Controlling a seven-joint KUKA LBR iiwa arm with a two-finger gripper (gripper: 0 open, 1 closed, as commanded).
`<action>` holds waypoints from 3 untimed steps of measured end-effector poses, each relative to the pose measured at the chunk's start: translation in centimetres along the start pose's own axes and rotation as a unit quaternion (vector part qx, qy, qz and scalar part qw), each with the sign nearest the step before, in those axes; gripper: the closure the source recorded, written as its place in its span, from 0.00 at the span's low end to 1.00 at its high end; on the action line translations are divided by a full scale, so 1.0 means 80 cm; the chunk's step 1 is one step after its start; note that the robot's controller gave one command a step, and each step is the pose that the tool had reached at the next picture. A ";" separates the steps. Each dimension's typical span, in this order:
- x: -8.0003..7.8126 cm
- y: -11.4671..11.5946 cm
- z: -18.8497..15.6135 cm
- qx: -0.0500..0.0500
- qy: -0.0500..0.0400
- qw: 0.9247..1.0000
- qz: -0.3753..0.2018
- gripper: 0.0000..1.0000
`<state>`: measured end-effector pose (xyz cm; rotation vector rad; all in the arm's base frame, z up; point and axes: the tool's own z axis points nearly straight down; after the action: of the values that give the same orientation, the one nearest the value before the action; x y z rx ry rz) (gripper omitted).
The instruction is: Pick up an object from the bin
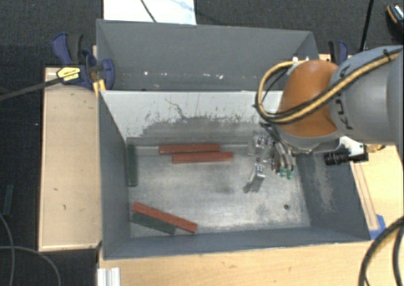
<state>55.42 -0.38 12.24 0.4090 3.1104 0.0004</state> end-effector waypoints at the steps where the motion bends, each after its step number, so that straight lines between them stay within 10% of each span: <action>1: -0.016 0.081 0.068 -0.001 0.000 0.999 -0.038 0.00; 2: -0.026 0.088 0.065 -0.001 -0.002 1.000 0.019 0.00; 3: 0.000 0.168 0.063 -0.002 -0.001 0.999 0.037 0.00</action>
Offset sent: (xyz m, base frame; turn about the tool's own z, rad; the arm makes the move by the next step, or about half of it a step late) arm 0.0285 0.0559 -0.0524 -0.0677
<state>58.92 12.58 7.19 0.5219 3.0899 0.0072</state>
